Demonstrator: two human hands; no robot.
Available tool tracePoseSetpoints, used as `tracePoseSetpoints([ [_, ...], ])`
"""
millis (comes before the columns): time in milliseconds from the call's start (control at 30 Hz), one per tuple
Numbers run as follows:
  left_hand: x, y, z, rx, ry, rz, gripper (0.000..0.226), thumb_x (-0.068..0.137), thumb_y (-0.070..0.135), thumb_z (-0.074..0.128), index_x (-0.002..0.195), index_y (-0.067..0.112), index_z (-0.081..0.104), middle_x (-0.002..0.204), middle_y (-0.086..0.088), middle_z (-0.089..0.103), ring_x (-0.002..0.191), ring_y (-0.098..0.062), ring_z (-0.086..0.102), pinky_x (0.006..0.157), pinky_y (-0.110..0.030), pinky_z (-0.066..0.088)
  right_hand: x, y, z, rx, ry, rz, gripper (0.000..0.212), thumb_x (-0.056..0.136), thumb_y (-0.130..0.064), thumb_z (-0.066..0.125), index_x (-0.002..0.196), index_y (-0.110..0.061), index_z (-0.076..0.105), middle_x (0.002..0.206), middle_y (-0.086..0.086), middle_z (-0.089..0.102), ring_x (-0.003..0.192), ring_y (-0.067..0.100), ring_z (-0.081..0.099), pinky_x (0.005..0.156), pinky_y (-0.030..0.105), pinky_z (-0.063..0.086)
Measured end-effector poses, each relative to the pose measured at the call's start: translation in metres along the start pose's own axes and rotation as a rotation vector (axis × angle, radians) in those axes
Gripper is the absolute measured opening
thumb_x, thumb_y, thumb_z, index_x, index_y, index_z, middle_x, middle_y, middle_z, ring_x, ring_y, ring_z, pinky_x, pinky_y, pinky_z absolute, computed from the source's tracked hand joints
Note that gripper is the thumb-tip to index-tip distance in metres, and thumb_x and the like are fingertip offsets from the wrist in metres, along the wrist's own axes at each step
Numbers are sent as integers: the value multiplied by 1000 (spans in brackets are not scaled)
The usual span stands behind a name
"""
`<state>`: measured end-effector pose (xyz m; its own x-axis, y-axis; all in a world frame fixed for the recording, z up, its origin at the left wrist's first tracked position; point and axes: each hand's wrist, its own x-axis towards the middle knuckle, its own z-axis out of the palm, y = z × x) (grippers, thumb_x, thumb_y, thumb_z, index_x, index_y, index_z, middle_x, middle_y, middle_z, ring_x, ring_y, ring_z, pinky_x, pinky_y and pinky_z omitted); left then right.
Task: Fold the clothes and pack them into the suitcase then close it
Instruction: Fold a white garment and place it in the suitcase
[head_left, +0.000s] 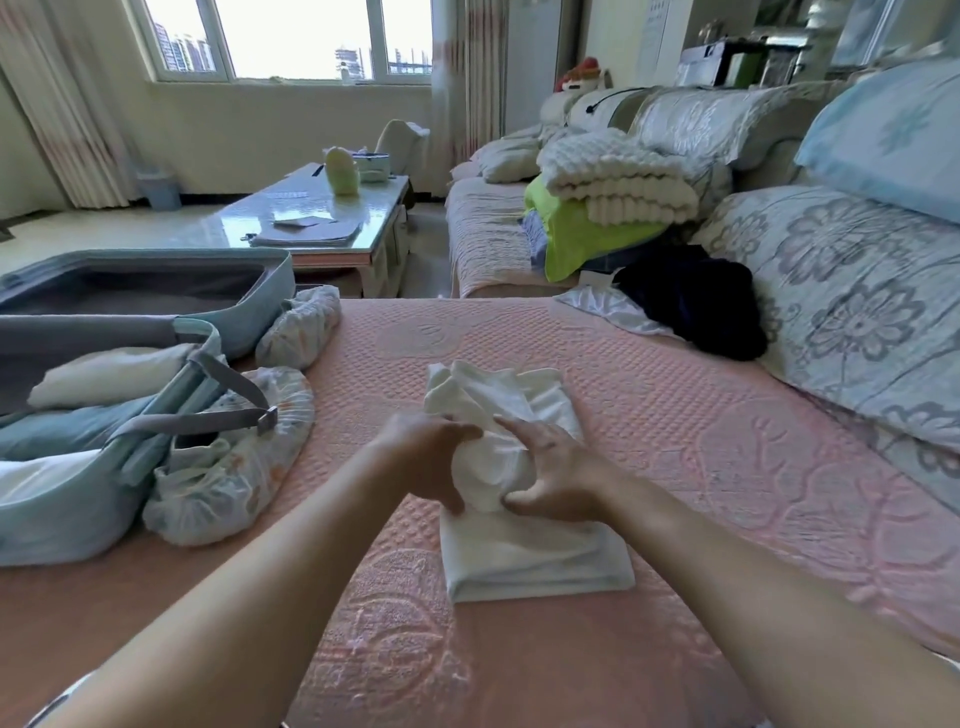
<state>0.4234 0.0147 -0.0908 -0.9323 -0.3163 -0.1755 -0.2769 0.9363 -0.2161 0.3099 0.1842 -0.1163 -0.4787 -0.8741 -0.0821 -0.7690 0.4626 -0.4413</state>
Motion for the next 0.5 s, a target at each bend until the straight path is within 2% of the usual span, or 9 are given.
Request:
tracePoseSetpoints([
  [33, 4, -1, -2, -45, 19, -31, 71, 76, 55, 74, 139, 39, 47, 137, 9, 54, 122, -17, 55, 98, -30, 46, 5, -3, 3, -49, 31, -6, 92, 78, -47, 72, 155, -37, 25, 156, -4, 36, 144, 18, 33, 119, 37, 27],
  [100, 14, -2, -6, -251, 140, -74, 36, 92, 27, 61, 127, 31, 62, 128, 6, 61, 116, -19, 59, 95, -27, 47, 15, -7, 6, -126, 154, -25, 67, 81, -45, 70, 143, -35, 46, 142, -3, 53, 130, 21, 51, 107, 34, 40],
  [167, 26, -2, -9, -440, 325, -80, 37, 90, 7, 51, 119, 26, 67, 120, 2, 64, 111, -23, 61, 88, -27, 47, 21, -5, 4, -116, 321, 17, 34, 86, -39, 64, 118, -29, 66, 118, 3, 69, 111, 26, 64, 87, 31, 46],
  [233, 35, 0, -14, -625, 605, 41, 40, 85, -1, 54, 115, 23, 69, 119, 0, 65, 108, -26, 64, 87, -26, 48, 24, 3, -4, -28, 465, 116, 25, 89, -38, 61, 107, -23, 68, 103, 9, 72, 98, 32, 67, 74, 33, 46],
  [300, 40, 7, -18, -707, 736, 180, 52, 87, -1, 60, 133, 22, 60, 142, 0, 54, 125, -23, 56, 99, -28, 43, 22, 17, -17, 68, 563, 262, 26, 90, -39, 57, 105, -20, 68, 99, 12, 72, 94, 35, 67, 71, 34, 45],
  [367, 45, 16, -18, -738, 747, 203, 67, 89, 0, 60, 147, 29, 44, 156, 6, 37, 137, -21, 44, 107, -36, 38, 18, 39, -29, 107, 577, 473, 29, 89, -38, 56, 106, -17, 68, 104, 12, 71, 98, 35, 66, 76, 35, 47],
  [400, 46, 20, -17, -755, 730, 199, 68, 89, 1, 59, 148, 32, 41, 156, 7, 37, 137, -22, 44, 110, -40, 39, 15, 52, -32, 87, 536, 576, 32, 89, -38, 57, 110, -16, 68, 108, 13, 70, 102, 34, 66, 78, 35, 47],
  [433, 46, 24, -14, -752, 671, 195, 66, 90, 5, 60, 147, 33, 41, 154, 6, 40, 135, -23, 45, 109, -43, 42, 12, 62, -33, 49, 450, 657, 37, 90, -41, 57, 114, -15, 67, 113, 13, 69, 106, 33, 66, 81, 36, 47],
  [500, 42, 31, -2, -693, 405, 177, 60, 93, 19, 63, 147, 34, 40, 152, 3, 41, 133, -26, 46, 109, -45, 41, 6, 74, -29, -51, 272, 741, 49, 91, -47, 53, 125, -13, 60, 121, 14, 66, 111, 32, 64, 87, 39, 48],
])
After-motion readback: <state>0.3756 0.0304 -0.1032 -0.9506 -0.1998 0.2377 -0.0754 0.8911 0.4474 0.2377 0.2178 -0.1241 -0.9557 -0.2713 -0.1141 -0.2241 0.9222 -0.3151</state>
